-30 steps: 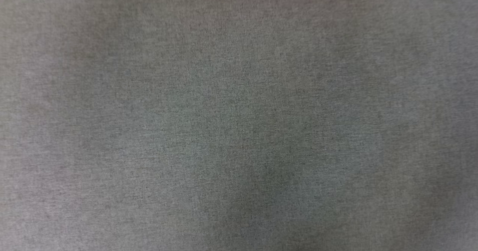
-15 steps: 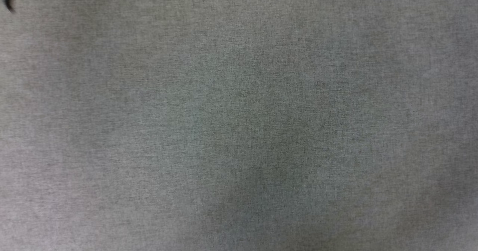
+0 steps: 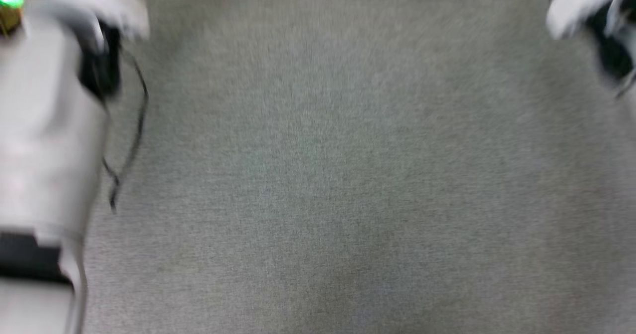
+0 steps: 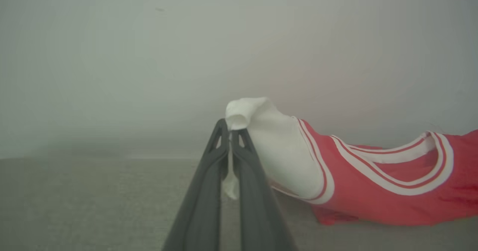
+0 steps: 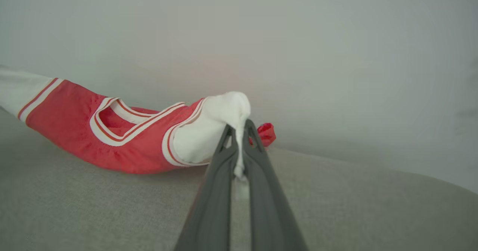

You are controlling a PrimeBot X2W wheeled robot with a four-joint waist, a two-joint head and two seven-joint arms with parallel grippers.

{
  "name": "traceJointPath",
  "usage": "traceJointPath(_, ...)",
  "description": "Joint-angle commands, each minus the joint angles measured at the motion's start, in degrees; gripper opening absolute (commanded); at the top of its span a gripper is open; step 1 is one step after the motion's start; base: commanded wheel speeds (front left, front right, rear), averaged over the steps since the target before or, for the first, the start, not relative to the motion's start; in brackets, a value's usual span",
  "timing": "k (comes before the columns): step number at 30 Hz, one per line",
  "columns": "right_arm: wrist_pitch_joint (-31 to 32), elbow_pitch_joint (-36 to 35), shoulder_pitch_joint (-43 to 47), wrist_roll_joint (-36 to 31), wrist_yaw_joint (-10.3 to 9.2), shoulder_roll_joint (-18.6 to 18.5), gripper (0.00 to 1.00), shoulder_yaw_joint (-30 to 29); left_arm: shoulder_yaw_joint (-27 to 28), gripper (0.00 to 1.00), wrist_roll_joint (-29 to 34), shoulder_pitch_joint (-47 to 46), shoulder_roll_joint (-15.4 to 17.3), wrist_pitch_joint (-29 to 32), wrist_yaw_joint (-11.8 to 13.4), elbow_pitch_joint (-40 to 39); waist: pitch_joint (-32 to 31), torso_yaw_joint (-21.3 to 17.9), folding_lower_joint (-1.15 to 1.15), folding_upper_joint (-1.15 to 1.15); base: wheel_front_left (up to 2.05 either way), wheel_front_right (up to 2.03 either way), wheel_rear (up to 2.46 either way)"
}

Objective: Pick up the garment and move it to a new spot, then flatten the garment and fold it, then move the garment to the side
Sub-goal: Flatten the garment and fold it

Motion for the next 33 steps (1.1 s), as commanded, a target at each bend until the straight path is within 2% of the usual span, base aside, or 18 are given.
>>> traceJointPath(1,-0.77,-1.18,3.28,1.20,-0.03,-0.46,0.00,0.19,0.63,0.00,0.17,3.41,0.38,-0.35,0.57,-1.80,-5.13,-0.13,0.00,0.00,0.00,0.00,0.00)
traceJointPath(11,-0.54,-7.86,29.22,4.97,-0.02,-2.85,0.00,0.31,6.97,0.00,0.69,38.67,1.01,-0.35,5.65,-22.98,-17.81,-0.96,0.00,0.00,0.00,0.00,0.00)
traceJointPath(18,0.75,-13.36,44.57,4.41,-0.02,-3.64,0.00,-4.12,8.18,0.00,-0.95,57.98,2.34,1.40,10.45,-34.89,-22.86,-1.43,0.00,0.00,0.00,0.00,0.00)
traceJointPath(22,2.66,-16.76,53.43,2.25,-0.02,-3.36,0.00,-8.11,8.12,0.00,-1.69,67.14,2.83,3.86,13.58,-41.53,-24.95,-1.23,0.00,0.00,0.00,0.00,0.00)
traceJointPath(27,6.86,-21.84,64.87,-1.77,-0.02,-1.16,0.00,-14.35,7.56,0.00,-1.94,75.66,3.48,7.08,16.82,-46.60,-26.66,-0.65,0.00,0.00,0.00,0.00,0.00)
traceJointPath(33,14.11,-28.63,76.67,-9.43,-0.02,3.14,0.00,-22.66,6.31,0.00,-2.01,80.12,3.49,9.05,18.63,-49.22,-26.96,0.34,0.00,0.00,0.00,0.00,0.00)
